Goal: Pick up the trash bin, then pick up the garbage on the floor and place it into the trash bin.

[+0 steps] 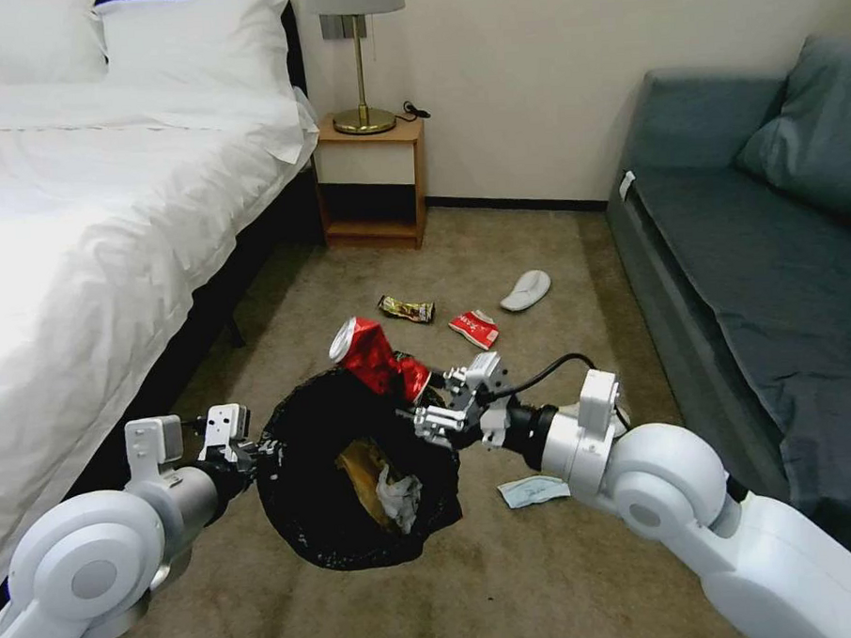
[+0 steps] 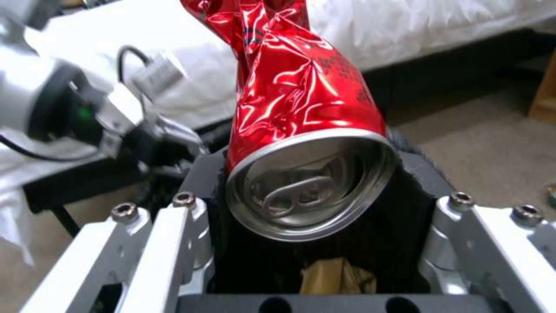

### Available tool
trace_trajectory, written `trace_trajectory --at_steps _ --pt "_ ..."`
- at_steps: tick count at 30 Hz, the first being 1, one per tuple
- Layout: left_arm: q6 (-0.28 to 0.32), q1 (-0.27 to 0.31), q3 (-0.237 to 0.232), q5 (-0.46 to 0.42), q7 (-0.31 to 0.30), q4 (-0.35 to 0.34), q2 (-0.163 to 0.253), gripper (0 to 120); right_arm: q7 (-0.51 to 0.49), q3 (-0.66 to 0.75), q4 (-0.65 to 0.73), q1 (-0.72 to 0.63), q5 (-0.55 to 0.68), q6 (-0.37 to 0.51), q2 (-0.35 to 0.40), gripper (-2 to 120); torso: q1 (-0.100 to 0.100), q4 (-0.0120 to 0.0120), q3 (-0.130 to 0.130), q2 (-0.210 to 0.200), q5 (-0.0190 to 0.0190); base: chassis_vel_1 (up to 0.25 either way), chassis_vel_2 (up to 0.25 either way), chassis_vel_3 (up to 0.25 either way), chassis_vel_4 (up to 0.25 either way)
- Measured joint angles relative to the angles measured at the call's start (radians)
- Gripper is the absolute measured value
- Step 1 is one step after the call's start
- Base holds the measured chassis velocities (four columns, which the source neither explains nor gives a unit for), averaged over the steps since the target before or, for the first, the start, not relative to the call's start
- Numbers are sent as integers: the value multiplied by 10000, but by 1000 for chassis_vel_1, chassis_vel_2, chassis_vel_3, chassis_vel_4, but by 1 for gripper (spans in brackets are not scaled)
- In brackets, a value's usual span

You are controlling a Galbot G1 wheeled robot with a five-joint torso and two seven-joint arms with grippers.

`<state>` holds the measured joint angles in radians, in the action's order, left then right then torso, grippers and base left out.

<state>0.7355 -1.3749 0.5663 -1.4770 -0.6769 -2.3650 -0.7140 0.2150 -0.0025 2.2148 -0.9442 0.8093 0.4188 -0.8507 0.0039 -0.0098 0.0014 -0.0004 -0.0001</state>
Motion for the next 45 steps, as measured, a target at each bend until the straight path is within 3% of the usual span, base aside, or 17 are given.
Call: trace_trajectory --at_steps 7,14,27,33,45 --pt "0 101 -282 -36 -140 9 -23 2 -32 -125 -22 -29 -119 38 -66 76 0 0 0 0 1 0 0 0 0" --pt "0 99 -178 -88 -99 -1 -30 2 -38 -83 102 -79 -136 47 -66 99 0 0 0 0 1 0 0 0 0" --pt "0 41 -169 -71 -66 8 -17 2 -35 600 568 -100 293 -19 -43 100 0 0 0 0 1 0 0 0 0" --pt "0 -35 -121 6 -58 75 -53 2 -571 1345 740 216 1066 -139 -61 100 0 0 0 0 1 0 0 0 0" --pt "0 -168 217 75 -159 100 -121 2 -1680 2458 -748 354 1263 -376 -169 100 0 1 0 0 0 0 0 0 0"
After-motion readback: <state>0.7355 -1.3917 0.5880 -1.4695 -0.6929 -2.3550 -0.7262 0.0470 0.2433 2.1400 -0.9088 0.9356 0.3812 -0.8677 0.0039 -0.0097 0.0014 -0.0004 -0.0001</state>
